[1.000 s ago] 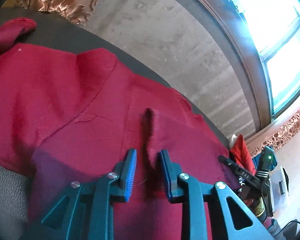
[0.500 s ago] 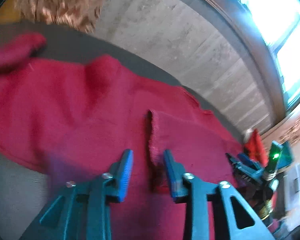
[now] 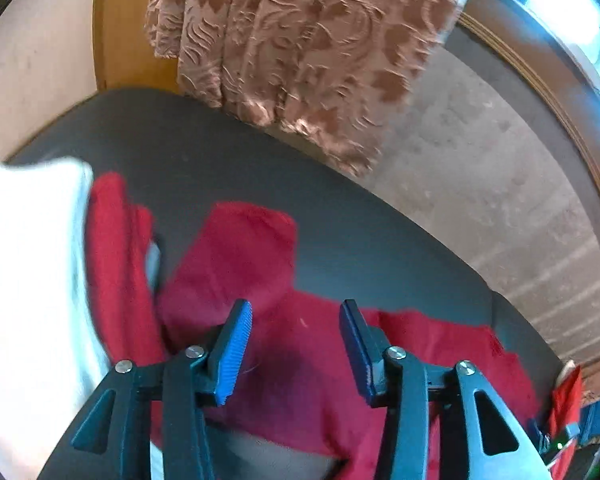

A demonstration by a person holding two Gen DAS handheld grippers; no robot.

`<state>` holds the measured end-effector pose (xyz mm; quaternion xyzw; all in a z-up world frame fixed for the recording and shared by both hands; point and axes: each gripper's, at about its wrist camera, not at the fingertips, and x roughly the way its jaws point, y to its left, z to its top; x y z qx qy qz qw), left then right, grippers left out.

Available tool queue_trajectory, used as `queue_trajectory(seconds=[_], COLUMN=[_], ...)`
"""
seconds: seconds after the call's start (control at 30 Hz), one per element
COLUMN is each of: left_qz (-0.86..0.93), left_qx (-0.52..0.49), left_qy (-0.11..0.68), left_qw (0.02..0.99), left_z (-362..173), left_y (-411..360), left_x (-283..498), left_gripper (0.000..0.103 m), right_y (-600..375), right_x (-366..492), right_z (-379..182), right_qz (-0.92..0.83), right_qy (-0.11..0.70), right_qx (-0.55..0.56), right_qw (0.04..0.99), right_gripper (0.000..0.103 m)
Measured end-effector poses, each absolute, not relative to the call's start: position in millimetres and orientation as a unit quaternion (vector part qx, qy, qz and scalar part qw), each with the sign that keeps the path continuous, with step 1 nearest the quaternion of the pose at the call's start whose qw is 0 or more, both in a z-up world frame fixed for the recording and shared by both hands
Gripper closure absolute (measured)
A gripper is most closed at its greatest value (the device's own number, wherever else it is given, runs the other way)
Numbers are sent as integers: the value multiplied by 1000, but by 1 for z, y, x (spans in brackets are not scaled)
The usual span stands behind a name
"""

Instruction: Fold clothes

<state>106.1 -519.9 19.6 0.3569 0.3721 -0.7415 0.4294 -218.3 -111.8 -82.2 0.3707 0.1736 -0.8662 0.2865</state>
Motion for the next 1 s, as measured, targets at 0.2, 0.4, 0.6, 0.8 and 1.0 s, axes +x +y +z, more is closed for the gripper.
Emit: queue_trajectory(seconds=[0.2,0.4,0.6,0.8,1.0], left_qz=[-708,-685,-677,-666,-654], left_qx=[396,409,431,441,448], left_qy=[356,370,360,361,375], left_qw=[463,477,475,480,480], left_z=[5,-19,-36,-50,-66], left_y=[-558,-584,-600,-611,-620], left_x=[99,96,89,85,79], left_gripper=[52,54,54,53,53], right_y=[-110,-111,-110,-110,-109], right_x=[-222,-220,-221,-222,-222], right_z=[-86,-89,-90,-90,-90], right_qz=[-864,-866,-866,-866,-866], right_qy=[161,160,158,157,157], right_qx=[380,379,379,378,378], right_qw=[287,285,286,287,287], right_gripper=[1,0,0,0,0])
